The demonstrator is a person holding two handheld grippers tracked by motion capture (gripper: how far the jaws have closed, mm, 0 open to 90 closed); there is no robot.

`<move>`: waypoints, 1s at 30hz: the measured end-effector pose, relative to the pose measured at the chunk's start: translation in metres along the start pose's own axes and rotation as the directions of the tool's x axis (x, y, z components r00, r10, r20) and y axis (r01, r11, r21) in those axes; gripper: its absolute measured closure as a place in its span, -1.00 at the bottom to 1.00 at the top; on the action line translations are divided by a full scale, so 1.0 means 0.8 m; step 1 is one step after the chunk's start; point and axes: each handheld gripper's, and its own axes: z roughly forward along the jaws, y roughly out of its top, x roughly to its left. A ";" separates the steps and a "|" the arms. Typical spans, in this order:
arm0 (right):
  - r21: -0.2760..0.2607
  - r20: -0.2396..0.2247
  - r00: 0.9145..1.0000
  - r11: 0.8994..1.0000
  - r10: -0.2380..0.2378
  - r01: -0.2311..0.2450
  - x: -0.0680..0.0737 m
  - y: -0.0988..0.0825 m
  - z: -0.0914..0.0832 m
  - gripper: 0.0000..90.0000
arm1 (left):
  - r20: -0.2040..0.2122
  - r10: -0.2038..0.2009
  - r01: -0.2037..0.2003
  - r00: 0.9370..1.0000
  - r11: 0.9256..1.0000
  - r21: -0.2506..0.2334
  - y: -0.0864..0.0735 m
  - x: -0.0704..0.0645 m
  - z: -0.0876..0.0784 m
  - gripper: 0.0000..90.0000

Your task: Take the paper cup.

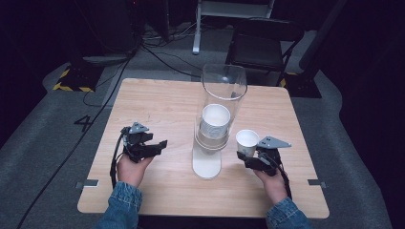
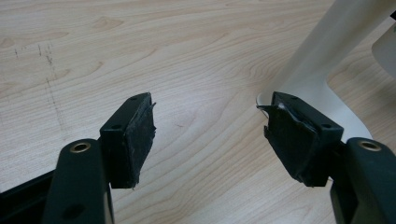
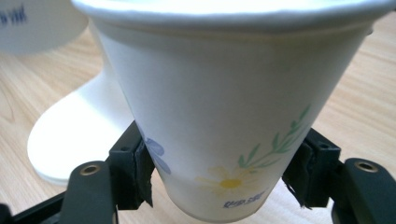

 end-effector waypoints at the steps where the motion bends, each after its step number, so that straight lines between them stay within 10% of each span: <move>1: -0.012 -0.002 1.000 1.000 0.007 -0.007 -0.003 0.002 -0.001 -0.22 | -0.003 0.002 -0.002 1.000 1.000 -0.001 -0.001 0.000 0.000 -0.28; 21: -0.129 0.055 0.997 0.991 0.051 -0.043 -0.050 0.020 0.030 -0.23 | -0.037 0.020 -0.020 0.999 1.000 0.004 -0.024 -0.011 -0.014 -0.33; 30: -0.073 0.088 0.995 0.996 0.049 -0.043 -0.061 0.011 0.058 -0.23 | -0.043 0.004 -0.004 0.999 1.000 -0.009 -0.031 -0.013 -0.020 -0.36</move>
